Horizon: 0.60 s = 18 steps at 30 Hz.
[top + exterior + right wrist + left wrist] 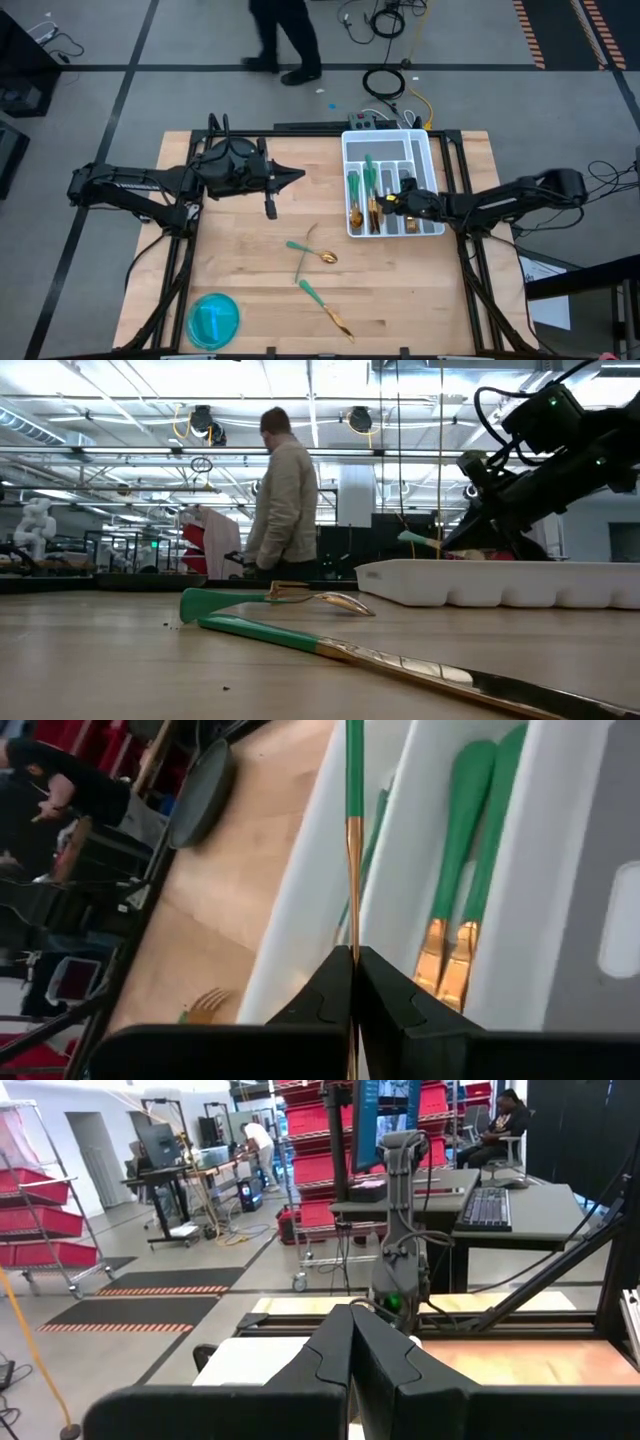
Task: Sort silverware
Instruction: Put the top green knife on the silverware tray with the other green knives
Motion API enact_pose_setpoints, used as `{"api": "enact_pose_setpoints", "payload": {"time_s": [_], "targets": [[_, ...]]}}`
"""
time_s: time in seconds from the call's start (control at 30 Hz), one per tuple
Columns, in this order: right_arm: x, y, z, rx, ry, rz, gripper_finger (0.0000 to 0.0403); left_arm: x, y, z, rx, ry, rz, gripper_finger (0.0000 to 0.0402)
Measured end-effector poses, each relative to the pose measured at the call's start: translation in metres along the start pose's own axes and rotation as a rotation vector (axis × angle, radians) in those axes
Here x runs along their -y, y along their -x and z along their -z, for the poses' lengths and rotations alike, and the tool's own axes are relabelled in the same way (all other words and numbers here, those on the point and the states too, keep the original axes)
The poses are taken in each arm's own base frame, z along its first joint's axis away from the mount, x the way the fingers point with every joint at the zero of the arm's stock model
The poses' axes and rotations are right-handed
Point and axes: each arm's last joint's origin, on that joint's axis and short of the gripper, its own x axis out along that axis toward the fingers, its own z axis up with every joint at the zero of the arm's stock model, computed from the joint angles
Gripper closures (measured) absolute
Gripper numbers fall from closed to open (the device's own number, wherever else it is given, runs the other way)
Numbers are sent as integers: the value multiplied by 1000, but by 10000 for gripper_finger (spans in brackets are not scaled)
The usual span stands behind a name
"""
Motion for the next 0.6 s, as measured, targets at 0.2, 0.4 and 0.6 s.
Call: {"api": "enact_pose_setpoints", "payload": {"time_s": [0.2,0.4,0.6], "targets": [[2,-5,8,30,-19,26,403,0,0,0,0,0,1,395],[3,-7,14,31,-20,41,403,0,0,0,1,-1,0,395],[3,-6,18,51,-17,52,403,0,0,0,1,-5,0,395]]}}
